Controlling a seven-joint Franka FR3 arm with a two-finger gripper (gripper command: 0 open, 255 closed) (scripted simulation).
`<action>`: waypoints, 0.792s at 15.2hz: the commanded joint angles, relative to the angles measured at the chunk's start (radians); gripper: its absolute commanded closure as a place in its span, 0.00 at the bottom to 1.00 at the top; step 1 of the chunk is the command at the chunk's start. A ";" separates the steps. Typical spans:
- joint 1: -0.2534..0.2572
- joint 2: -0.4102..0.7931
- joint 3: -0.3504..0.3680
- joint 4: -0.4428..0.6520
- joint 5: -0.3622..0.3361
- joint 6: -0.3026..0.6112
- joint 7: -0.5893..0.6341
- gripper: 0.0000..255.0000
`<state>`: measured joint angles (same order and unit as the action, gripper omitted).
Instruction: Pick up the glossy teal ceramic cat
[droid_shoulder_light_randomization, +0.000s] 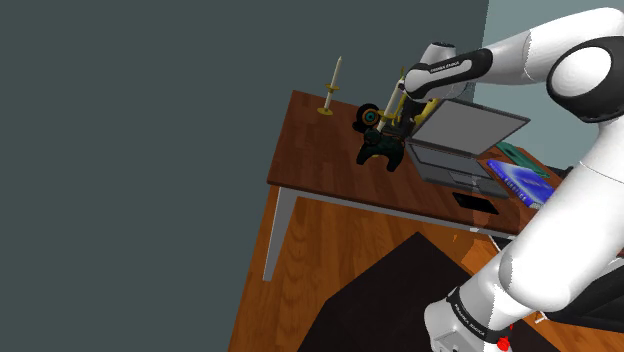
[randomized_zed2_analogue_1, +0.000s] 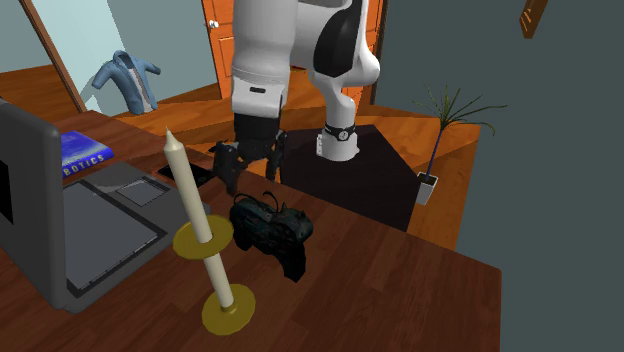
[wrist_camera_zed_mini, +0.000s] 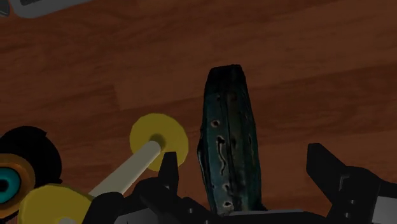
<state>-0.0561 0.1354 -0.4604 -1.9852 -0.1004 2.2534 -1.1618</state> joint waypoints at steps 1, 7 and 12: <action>-0.013 0.053 0.001 0.030 0.026 0.027 -0.039 0.00; -0.021 0.093 0.007 -0.007 0.042 0.100 -0.042 0.00; -0.022 0.097 0.007 -0.011 0.044 0.108 -0.044 1.00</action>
<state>-0.0785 0.2303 -0.4541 -1.9947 -0.0562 2.3600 -1.2059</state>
